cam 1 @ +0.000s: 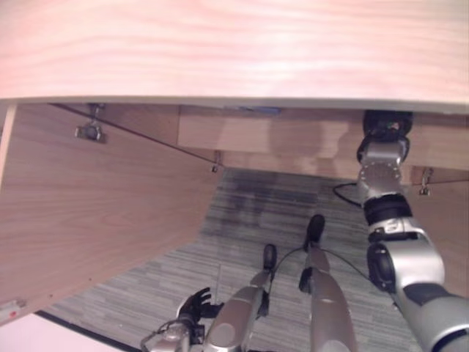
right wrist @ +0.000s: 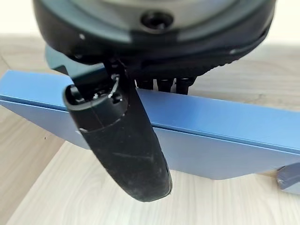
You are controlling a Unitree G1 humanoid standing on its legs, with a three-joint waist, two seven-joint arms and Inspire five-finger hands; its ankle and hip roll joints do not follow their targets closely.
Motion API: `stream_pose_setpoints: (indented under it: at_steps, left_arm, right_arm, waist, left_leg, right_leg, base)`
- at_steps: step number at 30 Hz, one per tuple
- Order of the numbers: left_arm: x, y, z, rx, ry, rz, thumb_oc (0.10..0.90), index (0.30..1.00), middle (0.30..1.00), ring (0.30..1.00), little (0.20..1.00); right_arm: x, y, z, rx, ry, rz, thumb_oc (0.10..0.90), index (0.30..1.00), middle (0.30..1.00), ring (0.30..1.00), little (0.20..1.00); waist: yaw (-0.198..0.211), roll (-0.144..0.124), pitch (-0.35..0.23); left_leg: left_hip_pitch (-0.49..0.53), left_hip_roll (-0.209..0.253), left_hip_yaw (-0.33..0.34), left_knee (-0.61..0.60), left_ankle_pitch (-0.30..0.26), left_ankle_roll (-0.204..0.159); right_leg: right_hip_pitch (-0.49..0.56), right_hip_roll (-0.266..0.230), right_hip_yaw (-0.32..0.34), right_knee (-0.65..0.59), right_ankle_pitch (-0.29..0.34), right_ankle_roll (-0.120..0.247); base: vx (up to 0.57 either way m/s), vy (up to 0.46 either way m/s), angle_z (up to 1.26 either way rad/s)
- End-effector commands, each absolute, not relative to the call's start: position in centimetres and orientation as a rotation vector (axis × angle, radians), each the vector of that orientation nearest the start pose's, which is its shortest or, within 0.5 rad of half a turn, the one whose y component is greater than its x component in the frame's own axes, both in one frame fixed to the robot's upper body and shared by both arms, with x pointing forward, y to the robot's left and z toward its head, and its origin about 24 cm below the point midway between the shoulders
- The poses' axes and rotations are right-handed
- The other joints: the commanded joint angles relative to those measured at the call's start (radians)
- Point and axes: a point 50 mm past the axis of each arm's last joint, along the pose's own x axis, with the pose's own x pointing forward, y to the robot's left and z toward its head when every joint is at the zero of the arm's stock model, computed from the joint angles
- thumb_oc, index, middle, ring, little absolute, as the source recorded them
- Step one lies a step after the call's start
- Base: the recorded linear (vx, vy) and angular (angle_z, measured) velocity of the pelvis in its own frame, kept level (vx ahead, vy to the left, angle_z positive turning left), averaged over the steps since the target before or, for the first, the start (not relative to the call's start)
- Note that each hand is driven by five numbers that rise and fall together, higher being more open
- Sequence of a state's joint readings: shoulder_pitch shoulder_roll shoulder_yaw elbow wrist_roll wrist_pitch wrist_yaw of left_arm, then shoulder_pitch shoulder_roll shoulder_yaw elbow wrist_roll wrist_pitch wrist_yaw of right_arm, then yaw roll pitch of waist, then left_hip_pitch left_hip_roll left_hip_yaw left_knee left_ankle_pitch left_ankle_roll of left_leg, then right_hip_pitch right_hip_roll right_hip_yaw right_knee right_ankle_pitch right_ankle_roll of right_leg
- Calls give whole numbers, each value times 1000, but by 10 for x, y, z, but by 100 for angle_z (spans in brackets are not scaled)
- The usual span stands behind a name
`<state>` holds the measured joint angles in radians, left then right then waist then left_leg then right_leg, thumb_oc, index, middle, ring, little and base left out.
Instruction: Put the empty folder in the office cabinet
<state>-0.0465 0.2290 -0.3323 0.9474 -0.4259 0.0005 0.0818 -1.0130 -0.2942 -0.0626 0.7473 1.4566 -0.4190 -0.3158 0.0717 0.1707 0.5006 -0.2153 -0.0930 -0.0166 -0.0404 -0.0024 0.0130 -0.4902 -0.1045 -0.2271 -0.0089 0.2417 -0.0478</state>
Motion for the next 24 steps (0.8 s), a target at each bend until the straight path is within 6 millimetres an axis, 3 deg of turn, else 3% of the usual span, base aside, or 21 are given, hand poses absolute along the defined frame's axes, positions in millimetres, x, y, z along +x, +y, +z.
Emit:
stream_pose_setpoints:
  at_steps: [1,5,11,24]
  left_arm:
    - [120,203,-149,99,1062,73,800,900,900,900,900]
    - [120,203,-149,105,1065,78,800,900,900,900,900]
    - [115,200,-152,113,1090,78,800,900,900,900,900]
    - [102,205,-158,122,1151,95,800,900,900,900,900]
  right_arm:
    - [386,-204,260,1307,-612,-195,800,900,900,900,900]
    - [381,-199,250,1338,-613,-202,800,900,900,900,900]
    - [372,-190,219,1381,-572,-225,800,900,900,900,900]
    - [371,-193,200,1360,-518,-256,800,900,900,900,900]
  waist:
    - [-5,6,-49]
    - [-13,3,-50]
    - [-22,2,-68]
    - [-25,6,-103]
  left_leg:
    - [-51,5,24,115,-101,5]
    - [-51,0,27,125,-107,8]
    - [-25,-16,34,150,-131,17]
    - [15,-39,50,178,-160,33]
  right_leg:
    - [-61,10,75,103,-108,128]
    - [-57,6,77,101,-102,129]
    - [-24,-15,85,104,-97,134]
    - [11,-34,100,109,-88,142]
  base:
    - [-19,27,-3]
    - [-23,37,-4]
    - [-18,63,-4]
    - [-22,46,1]
